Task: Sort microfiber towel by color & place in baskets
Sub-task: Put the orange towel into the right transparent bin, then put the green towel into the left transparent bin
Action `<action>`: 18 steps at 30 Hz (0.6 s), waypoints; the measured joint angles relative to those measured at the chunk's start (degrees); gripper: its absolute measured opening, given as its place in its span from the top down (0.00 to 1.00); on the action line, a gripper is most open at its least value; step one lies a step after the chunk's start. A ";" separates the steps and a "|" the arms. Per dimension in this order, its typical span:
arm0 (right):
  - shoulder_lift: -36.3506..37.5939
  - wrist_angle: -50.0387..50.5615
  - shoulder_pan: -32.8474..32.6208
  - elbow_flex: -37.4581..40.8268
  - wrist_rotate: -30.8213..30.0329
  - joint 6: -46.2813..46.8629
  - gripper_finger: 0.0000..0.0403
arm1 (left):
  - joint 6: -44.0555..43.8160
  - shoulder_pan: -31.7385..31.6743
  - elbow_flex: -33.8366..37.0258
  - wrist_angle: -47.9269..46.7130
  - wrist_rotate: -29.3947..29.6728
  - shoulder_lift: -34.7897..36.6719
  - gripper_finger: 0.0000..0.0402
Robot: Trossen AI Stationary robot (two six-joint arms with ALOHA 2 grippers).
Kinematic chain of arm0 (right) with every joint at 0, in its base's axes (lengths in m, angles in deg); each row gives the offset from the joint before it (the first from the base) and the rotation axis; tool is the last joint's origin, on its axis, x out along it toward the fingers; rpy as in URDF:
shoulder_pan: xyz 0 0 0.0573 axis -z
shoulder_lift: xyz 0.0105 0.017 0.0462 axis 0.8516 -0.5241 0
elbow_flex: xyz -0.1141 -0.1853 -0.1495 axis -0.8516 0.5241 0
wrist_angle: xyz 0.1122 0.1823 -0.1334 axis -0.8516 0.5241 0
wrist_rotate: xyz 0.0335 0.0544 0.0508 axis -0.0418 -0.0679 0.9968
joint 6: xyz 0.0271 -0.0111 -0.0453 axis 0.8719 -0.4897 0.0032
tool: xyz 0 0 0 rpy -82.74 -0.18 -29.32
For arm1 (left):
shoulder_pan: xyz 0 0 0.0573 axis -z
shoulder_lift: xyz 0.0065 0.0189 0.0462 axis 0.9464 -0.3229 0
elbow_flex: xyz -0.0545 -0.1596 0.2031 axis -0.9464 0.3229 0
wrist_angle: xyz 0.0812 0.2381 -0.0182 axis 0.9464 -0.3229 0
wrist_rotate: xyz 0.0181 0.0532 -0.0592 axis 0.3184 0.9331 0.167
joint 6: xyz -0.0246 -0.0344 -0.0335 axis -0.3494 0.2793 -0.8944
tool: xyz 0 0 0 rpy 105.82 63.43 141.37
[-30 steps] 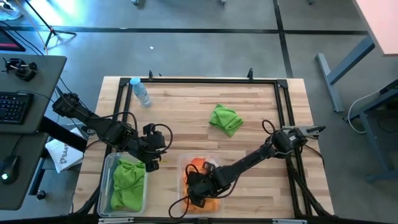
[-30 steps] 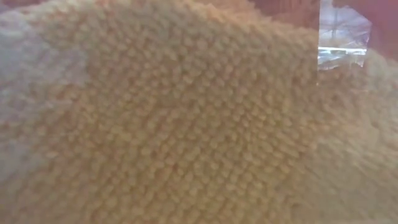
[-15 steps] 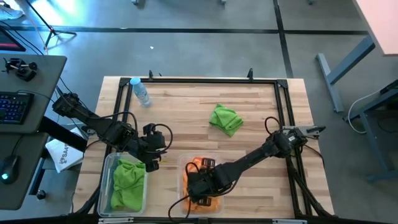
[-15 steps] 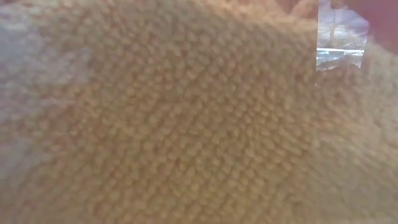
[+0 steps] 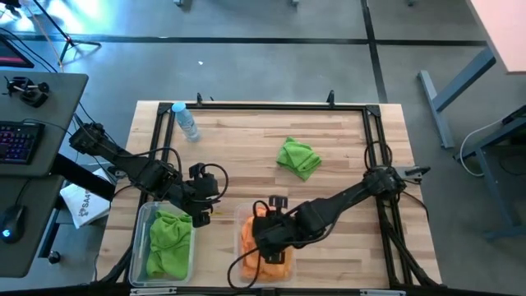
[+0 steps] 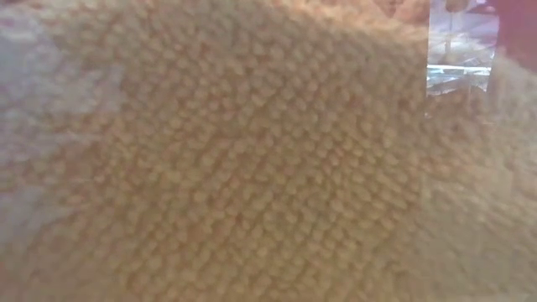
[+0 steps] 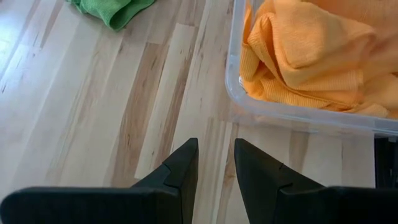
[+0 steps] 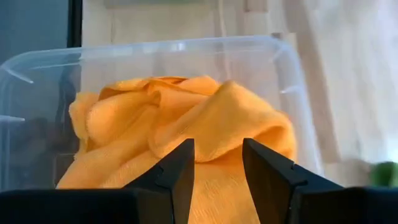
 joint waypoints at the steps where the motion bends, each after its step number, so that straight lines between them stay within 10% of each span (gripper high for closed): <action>1: 0.44 0.49 -0.25 0.00 -1.28 0.14 0.67 | 0.00 0.00 0.00 0.05 0.00 0.00 0.77; 18: 2.35 16.87 -6.10 0.18 -20.09 8.96 0.74 | -0.07 -0.09 0.00 0.35 1.41 0.00 0.77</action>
